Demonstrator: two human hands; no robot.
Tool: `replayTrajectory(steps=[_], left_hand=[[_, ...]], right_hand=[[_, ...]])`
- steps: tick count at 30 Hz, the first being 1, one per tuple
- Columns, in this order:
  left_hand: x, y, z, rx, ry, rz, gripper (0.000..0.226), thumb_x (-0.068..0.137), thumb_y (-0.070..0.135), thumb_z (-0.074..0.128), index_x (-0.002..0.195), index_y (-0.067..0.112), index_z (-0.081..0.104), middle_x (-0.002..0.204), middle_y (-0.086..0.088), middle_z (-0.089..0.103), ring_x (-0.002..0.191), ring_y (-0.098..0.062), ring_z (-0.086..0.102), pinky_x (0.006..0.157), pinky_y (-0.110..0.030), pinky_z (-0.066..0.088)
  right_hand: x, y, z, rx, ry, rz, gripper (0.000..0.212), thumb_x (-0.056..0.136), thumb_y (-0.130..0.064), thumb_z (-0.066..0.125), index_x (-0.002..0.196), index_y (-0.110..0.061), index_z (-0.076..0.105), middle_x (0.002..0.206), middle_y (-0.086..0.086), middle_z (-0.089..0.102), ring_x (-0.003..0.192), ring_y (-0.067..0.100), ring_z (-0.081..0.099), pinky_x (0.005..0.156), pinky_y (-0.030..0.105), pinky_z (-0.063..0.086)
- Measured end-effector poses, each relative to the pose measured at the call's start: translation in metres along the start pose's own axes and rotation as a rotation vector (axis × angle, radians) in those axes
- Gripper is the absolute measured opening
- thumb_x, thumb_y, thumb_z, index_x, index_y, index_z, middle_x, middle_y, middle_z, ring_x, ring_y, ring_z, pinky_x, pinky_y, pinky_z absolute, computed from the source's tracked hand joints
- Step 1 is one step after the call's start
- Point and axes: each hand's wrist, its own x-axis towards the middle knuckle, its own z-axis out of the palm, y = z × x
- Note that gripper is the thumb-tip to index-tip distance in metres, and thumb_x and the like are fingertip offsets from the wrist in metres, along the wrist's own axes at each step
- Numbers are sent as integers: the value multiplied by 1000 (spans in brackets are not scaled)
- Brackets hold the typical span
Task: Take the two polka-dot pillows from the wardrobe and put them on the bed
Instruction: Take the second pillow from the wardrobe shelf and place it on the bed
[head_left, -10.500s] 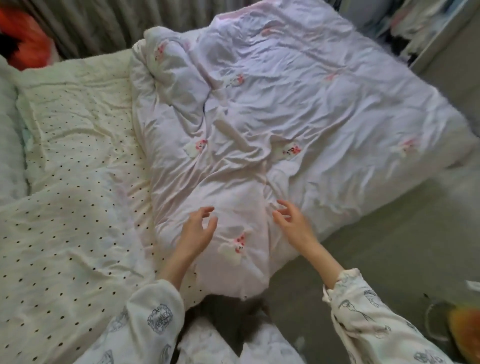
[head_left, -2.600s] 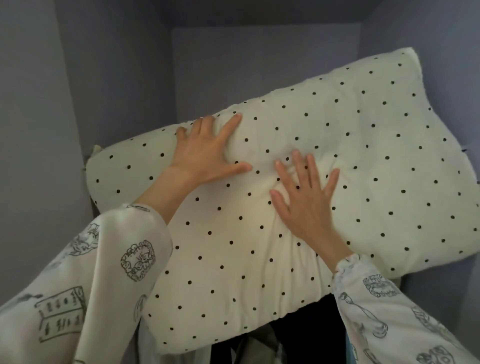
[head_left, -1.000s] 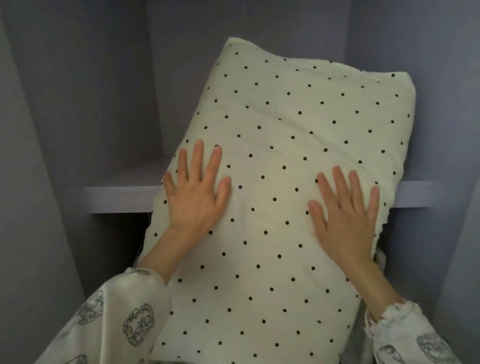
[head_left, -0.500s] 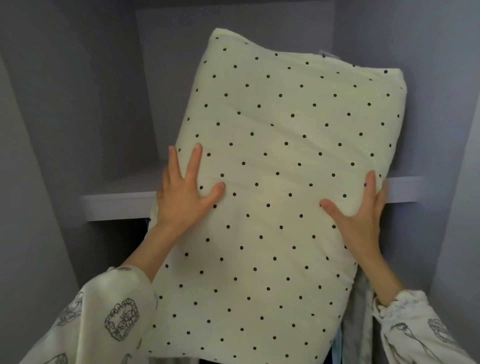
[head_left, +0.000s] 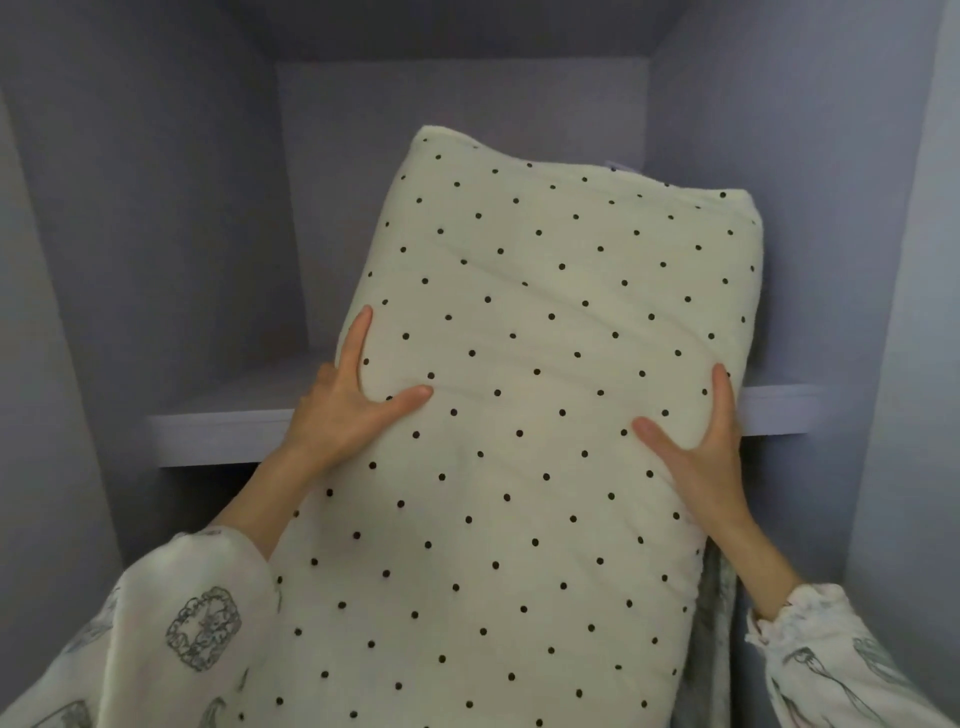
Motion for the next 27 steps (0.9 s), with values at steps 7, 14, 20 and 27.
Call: replayTrajectory(steps=[7,14,20,27], left_hand=[[-26,18,-2,-97,8,-125,115,38,76,71,122,72,-9,140,-5,35,121,-32,43,101,-50,38],[-161,21,14,-256,134,-273,125,39,67,79,131,64,-5,143,2,29,120,-18,40,104,-47,37],[-300,24,-2,-237,248,-480,120,41,63,77,131,65,-1,129,5,34,106,-12,44,94,-36,40],[-482,23,-23,-125,272,-733,116,43,58,78,127,70,-1,120,1,37,96,-3,47,85,-35,46]], right_hand=[[6,5,-7,8,-49,-11,92,63,-50,76,131,-61,15,124,-12,26,106,9,34,90,31,27],[-38,-5,-36,-5,-183,-5,77,62,-44,72,123,-53,26,117,-7,32,92,11,44,81,32,33],[-130,-4,-59,23,-399,52,73,62,-43,73,122,-49,31,119,-7,34,94,3,41,83,29,31],[-280,21,-99,39,-687,216,77,61,-41,79,122,-46,33,119,-8,34,96,4,43,80,30,37]])
